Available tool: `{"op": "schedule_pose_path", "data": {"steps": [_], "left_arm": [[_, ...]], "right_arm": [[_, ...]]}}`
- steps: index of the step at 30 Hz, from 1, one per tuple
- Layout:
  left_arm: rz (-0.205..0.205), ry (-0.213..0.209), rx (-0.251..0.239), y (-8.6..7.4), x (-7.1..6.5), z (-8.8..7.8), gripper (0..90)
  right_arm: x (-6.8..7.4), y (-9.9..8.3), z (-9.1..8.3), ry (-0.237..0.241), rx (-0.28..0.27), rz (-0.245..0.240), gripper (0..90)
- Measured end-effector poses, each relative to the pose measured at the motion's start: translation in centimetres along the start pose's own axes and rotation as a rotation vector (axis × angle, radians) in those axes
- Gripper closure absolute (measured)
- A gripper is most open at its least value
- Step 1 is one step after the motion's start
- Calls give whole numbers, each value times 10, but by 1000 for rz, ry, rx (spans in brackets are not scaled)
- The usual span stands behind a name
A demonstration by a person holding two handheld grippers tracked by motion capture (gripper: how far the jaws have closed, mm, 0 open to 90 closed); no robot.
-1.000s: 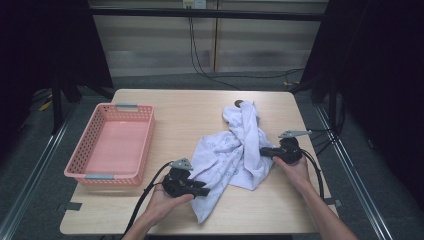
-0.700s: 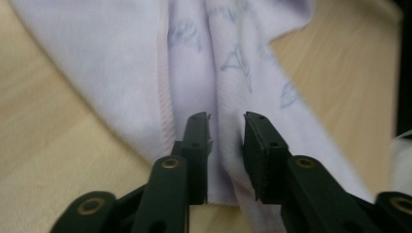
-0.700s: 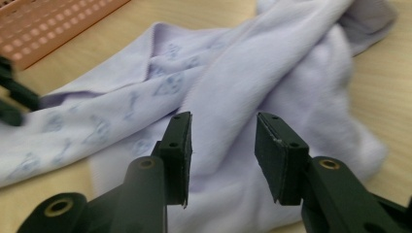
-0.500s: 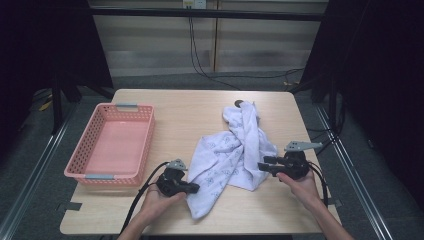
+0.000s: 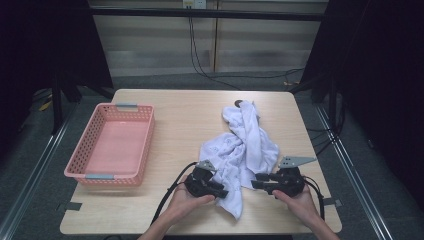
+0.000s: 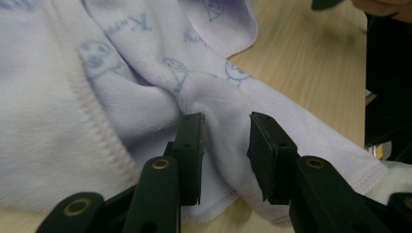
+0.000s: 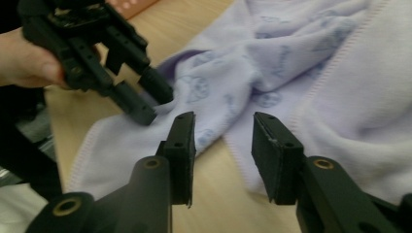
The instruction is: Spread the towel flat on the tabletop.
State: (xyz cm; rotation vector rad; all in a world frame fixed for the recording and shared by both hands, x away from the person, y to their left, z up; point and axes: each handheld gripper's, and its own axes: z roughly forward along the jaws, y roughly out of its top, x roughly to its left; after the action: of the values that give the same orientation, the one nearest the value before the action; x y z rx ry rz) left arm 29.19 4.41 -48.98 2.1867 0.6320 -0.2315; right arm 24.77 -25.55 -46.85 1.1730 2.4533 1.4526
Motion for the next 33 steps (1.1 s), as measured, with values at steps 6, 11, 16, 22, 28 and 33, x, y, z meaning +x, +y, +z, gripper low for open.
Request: {"op": "schedule_pose_path", "data": {"steps": [6, 11, 16, 22, 28, 33], "left_arm": [[-64, 56, -120, -6, 17, -37, 626], [-50, 90, -81, -13, 26, -26, 661], [-58, 93, -82, -12, 32, -12, 640], [-30, 158, -40, -13, 31, -13, 785], [-50, 148, -51, -17, 31, -21, 870], [-75, 125, -85, -25, 26, -40, 878]], "right_arm": [[30, -7, 20, 125, 68, -54, 663], [42, -12, 37, 191, 118, -81, 543], [44, -19, 55, 173, 176, -141, 459], [52, -26, 56, 58, 151, -263, 705], [40, -23, 51, 38, 170, -206, 872], [16, -15, 28, -1, 78, -99, 876]]}}
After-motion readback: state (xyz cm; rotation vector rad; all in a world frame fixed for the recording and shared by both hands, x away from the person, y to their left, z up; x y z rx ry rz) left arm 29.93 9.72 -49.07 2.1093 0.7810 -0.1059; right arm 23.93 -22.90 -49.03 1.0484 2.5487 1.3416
